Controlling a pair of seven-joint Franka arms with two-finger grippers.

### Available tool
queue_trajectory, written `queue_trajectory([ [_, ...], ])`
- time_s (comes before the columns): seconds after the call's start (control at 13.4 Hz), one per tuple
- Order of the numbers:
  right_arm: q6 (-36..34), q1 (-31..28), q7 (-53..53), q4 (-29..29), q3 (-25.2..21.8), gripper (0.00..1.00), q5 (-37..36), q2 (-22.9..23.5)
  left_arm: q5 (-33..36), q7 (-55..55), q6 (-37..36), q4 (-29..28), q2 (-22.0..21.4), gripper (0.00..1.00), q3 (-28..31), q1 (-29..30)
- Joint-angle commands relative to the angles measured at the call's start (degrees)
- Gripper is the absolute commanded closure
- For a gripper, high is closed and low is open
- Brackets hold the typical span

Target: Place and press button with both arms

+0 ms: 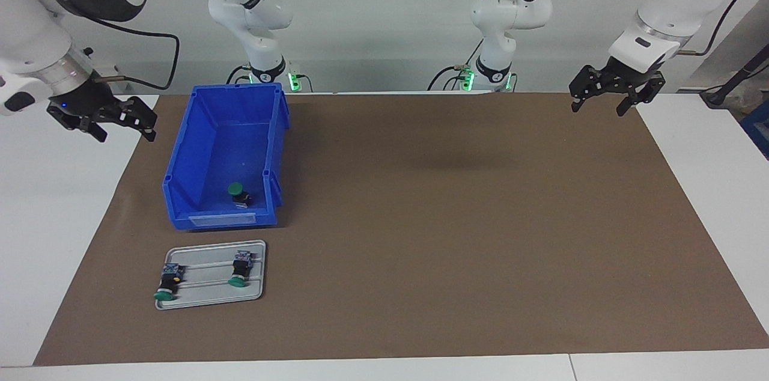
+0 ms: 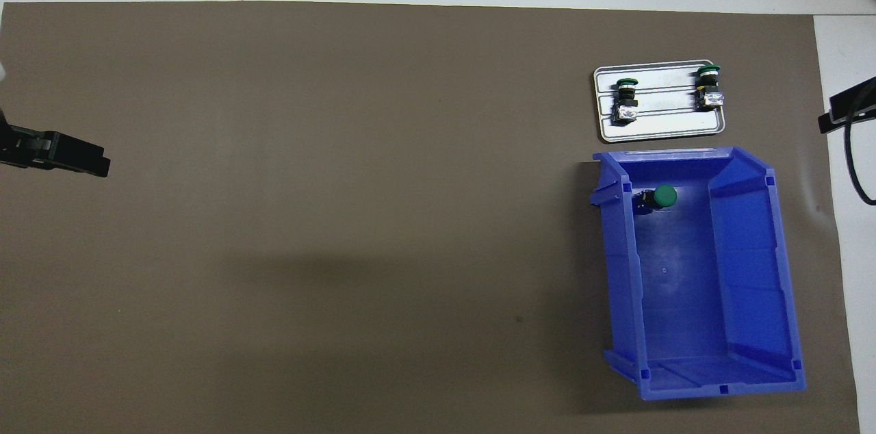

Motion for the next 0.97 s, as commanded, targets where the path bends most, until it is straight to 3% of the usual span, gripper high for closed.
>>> queue_trajectory([
  [0.0,1.19,0.04,1.68,-5.38,0.78,0.02,0.12,-2.88,-0.1,-0.45,-0.22,-1.59,-1.49,0.0,-0.53,0.86],
  [0.3,9.2,3.02,1.77,-15.76,-0.01,0.0,0.12,-8.24,-0.1,-0.45,-0.22,-1.59,-1.49,0.0,-0.53,0.86],
  [0.6,13.15,6.62,4.94,-16.56,-2.1,0.0,-0.58,-10.27,-0.1,-0.45,-0.22,-1.59,-1.49,0.0,-0.53,0.86],
  [0.9,12.64,9.18,4.93,-15.07,-4.76,0.0,0.65,-12.29,-0.1,-0.45,-0.22,-1.59,-1.49,0.0,-0.53,0.86],
])
